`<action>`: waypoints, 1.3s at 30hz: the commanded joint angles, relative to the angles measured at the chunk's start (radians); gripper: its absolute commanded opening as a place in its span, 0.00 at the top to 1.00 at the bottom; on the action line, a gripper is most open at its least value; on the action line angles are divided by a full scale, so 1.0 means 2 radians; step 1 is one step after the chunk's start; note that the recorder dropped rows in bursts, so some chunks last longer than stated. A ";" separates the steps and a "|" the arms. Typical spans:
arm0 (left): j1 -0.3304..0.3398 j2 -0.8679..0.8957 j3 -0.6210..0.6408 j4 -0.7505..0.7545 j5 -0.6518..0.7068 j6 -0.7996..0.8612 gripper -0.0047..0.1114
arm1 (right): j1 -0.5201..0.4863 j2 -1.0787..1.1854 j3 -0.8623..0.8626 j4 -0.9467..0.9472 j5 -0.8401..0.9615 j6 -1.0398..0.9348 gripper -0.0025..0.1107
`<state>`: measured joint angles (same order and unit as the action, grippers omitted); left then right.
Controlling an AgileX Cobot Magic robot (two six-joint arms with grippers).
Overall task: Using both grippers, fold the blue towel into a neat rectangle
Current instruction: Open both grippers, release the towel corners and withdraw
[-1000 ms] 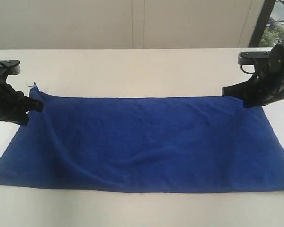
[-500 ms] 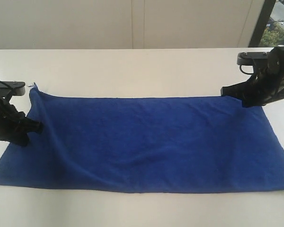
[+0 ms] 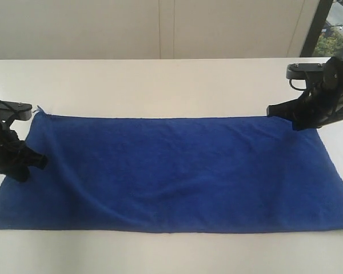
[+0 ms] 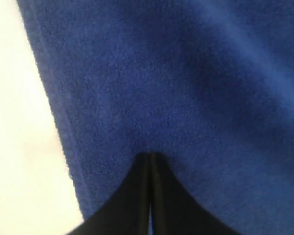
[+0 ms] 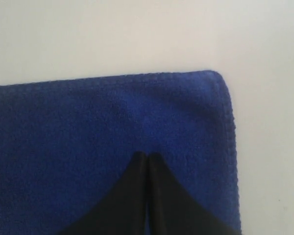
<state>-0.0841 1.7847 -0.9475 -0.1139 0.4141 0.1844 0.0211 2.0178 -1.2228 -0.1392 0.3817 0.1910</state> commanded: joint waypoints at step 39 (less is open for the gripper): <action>0.001 -0.141 -0.071 0.035 0.217 -0.092 0.96 | -0.004 -0.184 0.050 0.029 0.218 -0.053 0.98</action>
<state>-0.0841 1.5517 -1.0910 -0.0555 0.7866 0.0140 0.0211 1.6730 -1.1537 -0.0859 0.7925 0.1147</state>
